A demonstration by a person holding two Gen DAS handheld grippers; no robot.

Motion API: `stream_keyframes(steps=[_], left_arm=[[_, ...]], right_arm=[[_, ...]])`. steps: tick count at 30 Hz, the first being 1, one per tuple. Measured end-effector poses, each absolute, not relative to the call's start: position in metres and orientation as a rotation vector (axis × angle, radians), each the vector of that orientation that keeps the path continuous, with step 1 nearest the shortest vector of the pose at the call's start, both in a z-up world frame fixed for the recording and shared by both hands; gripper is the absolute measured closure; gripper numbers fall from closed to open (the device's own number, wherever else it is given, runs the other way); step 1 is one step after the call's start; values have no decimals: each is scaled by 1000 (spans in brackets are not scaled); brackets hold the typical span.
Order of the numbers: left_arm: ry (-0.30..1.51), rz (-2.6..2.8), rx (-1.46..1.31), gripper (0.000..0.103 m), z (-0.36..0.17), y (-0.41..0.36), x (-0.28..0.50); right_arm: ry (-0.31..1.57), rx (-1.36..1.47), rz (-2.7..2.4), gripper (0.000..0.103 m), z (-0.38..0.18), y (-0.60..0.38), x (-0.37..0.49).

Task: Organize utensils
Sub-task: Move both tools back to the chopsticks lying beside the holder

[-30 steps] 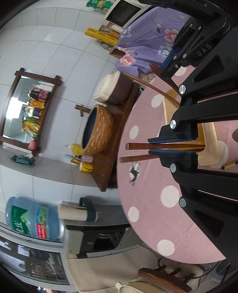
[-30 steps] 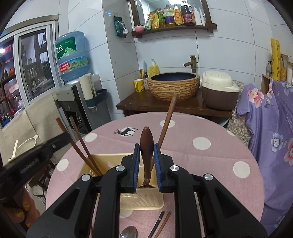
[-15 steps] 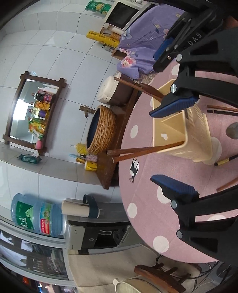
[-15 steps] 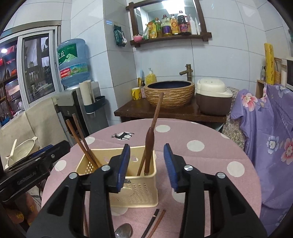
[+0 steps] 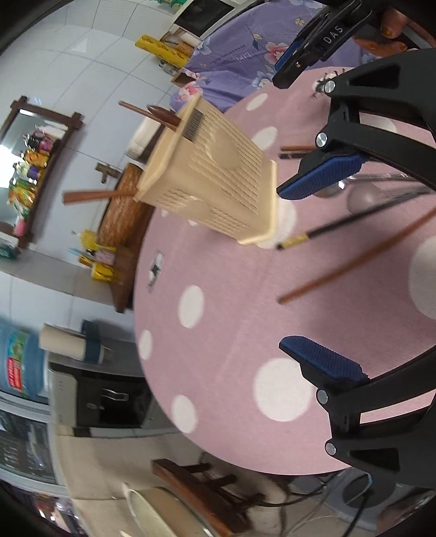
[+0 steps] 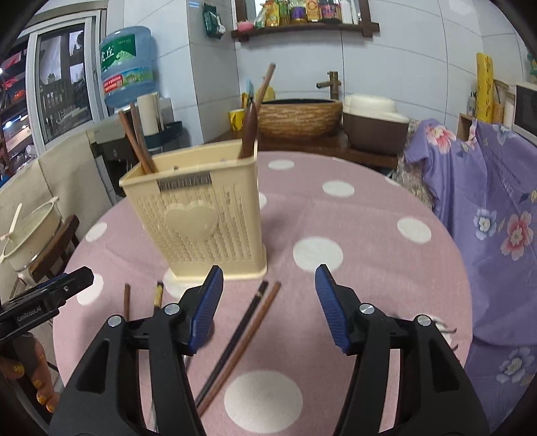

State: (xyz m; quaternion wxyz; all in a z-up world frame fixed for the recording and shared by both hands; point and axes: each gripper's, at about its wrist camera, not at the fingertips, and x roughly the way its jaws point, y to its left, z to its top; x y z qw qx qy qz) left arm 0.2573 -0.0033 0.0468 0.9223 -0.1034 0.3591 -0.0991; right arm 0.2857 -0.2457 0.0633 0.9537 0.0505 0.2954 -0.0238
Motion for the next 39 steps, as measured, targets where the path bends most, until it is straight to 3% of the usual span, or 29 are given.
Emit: stream_keyframes(steps=[8, 18, 22, 32, 39], left_arm=[[790, -127, -178, 23, 17, 9, 239], [866, -178, -107, 56, -1, -22, 253], [875, -157, -75, 62, -7, -29, 260], [885, -146, -53, 73, -7, -27, 272], [883, -149, -32, 75, -6, -31, 279]], right_arm=[[626, 99, -73, 37, 35, -241, 263], [664, 130, -83, 37, 23, -245, 258], [685, 137, -80, 38, 22, -246, 262], [845, 181, -43, 60, -3, -233, 303], [892, 176, -89, 77, -9, -228, 330]])
